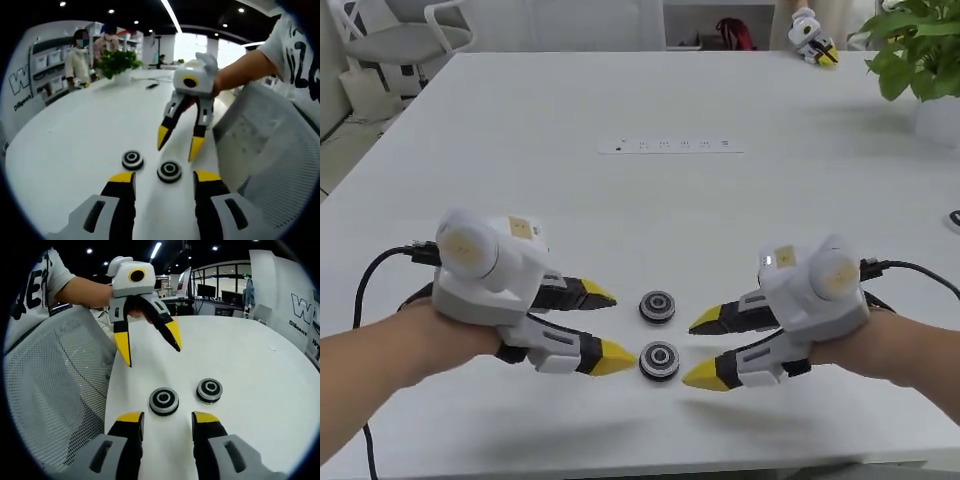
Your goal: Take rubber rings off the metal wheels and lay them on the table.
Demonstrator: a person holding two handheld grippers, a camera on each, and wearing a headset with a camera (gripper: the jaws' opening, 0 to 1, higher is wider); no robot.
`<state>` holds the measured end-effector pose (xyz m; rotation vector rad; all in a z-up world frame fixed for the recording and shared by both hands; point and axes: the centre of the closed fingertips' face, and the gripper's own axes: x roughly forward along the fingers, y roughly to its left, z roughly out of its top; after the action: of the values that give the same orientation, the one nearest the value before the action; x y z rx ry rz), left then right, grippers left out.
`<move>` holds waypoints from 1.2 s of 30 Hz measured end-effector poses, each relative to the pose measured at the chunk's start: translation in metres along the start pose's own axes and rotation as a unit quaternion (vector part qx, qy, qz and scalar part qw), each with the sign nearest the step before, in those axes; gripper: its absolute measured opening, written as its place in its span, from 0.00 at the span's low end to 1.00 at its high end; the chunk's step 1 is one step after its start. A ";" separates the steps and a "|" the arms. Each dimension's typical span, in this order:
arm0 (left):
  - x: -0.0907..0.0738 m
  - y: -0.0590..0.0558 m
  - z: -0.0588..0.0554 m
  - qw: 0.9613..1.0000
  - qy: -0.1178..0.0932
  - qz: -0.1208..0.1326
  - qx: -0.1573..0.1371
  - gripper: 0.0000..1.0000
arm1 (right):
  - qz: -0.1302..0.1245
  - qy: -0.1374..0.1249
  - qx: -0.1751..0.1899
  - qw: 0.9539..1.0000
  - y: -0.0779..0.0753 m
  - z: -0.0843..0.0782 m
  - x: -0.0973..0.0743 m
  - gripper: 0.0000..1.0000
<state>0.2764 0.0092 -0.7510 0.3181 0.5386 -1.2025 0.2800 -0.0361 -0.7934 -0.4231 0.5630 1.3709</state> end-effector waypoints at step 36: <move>0.043 -0.011 -0.013 0.999 0.043 -0.022 0.019 0.26 | 0.015 0.000 0.011 1.000 0.007 -0.002 0.009 0.26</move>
<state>0.2741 -0.0219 -0.7847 0.3935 0.6001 -1.2471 0.2741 -0.0285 -0.8000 -0.3986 0.5849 1.3923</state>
